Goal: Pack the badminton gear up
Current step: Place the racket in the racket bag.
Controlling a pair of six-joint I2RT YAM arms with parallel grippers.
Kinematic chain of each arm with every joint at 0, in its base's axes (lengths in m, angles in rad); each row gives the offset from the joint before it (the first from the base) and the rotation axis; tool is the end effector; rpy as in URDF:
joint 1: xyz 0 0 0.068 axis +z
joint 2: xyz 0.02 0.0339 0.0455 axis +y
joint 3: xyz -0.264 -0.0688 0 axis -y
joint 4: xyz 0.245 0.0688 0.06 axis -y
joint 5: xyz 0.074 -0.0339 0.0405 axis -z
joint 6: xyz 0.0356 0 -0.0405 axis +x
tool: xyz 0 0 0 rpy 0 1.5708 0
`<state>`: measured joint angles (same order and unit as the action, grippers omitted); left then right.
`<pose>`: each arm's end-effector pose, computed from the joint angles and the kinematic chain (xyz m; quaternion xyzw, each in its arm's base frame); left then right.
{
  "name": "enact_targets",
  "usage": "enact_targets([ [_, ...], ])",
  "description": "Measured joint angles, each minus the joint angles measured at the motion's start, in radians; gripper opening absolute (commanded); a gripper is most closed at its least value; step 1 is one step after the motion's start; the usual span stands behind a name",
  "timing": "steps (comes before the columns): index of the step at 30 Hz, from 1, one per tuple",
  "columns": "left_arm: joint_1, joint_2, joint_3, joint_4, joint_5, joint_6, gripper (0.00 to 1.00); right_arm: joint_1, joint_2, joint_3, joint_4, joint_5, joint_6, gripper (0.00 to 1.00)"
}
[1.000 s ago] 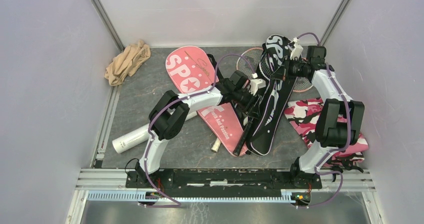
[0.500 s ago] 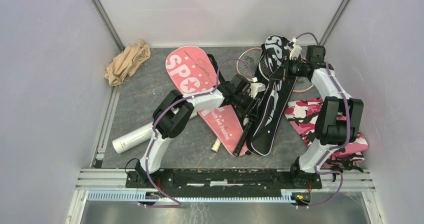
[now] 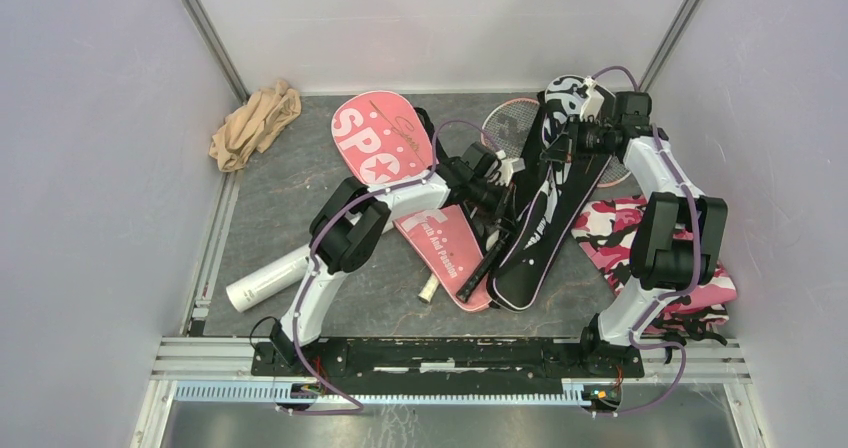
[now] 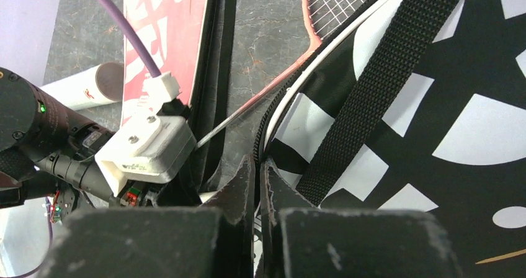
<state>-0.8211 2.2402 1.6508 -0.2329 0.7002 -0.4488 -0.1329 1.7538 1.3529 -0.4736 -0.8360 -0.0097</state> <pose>0.3169 -0.3741 0.1600 0.2850 0.8360 -0.4607 0.0871 0.3800 -0.0241 0.2576 -0.0853 0.8660 0.3584 0.3382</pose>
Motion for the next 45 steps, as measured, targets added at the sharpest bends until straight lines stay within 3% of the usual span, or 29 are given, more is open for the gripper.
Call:
enact_targets([
  [20,0.001,0.099,0.183,0.098,-0.128,-0.226,0.02,0.046,0.000,-0.009,-0.006,0.006,-0.051,0.00],
  [32,-0.008,0.171,0.216,0.200,-0.153,-0.290,0.02,0.039,0.000,-0.009,0.021,0.008,-0.062,0.00],
  [45,-0.014,0.193,0.217,0.251,-0.183,-0.397,0.02,0.039,-0.003,-0.111,0.195,0.010,0.089,0.00],
])
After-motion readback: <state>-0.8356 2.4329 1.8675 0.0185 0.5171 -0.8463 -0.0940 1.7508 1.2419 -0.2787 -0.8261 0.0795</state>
